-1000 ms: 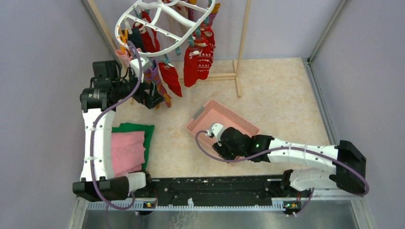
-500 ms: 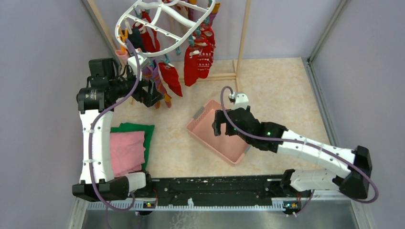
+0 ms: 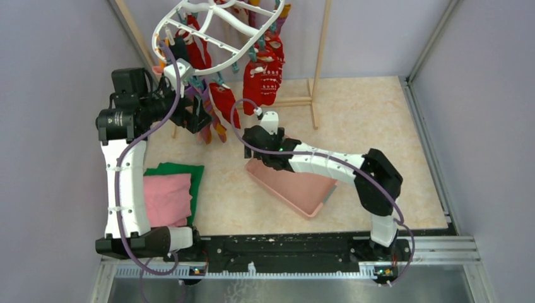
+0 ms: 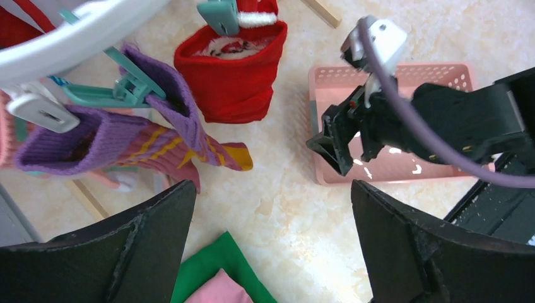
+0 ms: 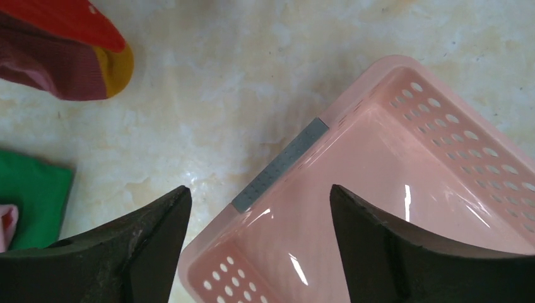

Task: Remove the socks clipped to the hanger
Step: Move the bin to the center of the board, then adjust the bin at the center of the board.

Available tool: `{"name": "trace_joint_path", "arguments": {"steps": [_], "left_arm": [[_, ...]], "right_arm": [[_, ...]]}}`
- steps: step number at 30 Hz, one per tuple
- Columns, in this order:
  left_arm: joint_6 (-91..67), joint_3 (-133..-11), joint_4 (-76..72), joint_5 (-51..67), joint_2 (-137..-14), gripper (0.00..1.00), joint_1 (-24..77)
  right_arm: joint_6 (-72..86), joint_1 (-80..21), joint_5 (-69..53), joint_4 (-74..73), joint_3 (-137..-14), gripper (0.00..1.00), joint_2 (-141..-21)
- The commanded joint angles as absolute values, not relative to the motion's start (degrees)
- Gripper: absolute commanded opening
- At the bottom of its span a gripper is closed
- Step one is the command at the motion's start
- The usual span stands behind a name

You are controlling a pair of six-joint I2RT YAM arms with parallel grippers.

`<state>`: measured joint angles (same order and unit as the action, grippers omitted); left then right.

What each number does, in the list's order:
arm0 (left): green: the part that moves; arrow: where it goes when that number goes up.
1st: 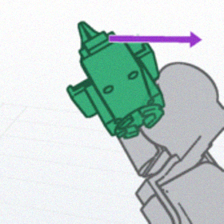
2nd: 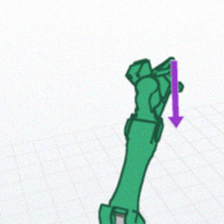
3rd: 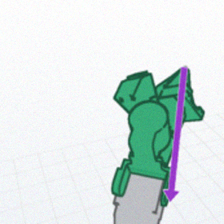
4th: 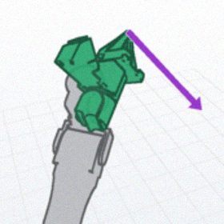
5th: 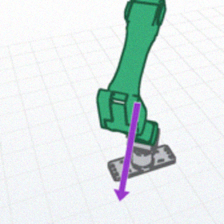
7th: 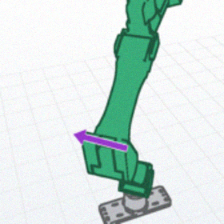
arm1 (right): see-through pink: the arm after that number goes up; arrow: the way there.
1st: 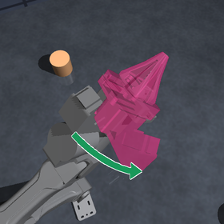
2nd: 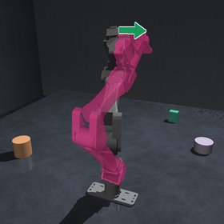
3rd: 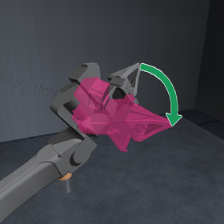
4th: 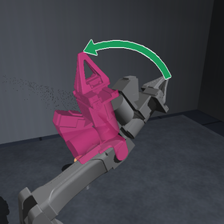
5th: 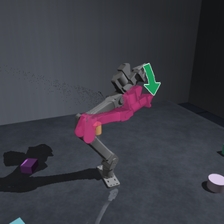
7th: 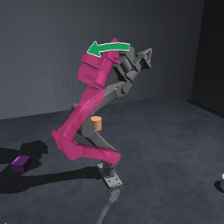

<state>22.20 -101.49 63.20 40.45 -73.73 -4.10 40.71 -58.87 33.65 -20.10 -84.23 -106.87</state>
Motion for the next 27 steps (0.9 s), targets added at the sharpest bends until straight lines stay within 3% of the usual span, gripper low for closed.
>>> {"name": "trace_joint_path", "arguments": {"steps": [1,9,11,16,19,27], "left_arm": [[21.8,-106.0,64.7,39.1,-74.4,0.99,-4.4],[20.1,-107.3,63.2,33.6,-75.6,0.99,-4.4],[19.5,-107.3,62.3,32.5,-76.0,0.99,-4.4],[18.1,-106.9,60.3,31.8,-76.0,0.99,-4.4],[17.4,-106.1,58.7,33.0,-75.2,0.99,-4.4],[16.3,-104.5,58.2,35.1,-75.2,0.99,-4.4]], "right_arm": [[40.4,-57.6,34.9,-19.4,-87.6,0.77,-110.3],[33.8,-57.6,27.3,-17.2,-85.8,0.31,-111.5],[32.3,-57.6,24.2,-14.2,-81.8,0.26,-108.7],[29.0,-57.8,18.7,-8.4,-71.9,0.18,-100.8],[27.7,-58.2,18.8,-7.8,-68.2,0.18,-97.1],[37.4,-58.6,22.0,-10.2,-68.3,0.18,-94.3]]}}
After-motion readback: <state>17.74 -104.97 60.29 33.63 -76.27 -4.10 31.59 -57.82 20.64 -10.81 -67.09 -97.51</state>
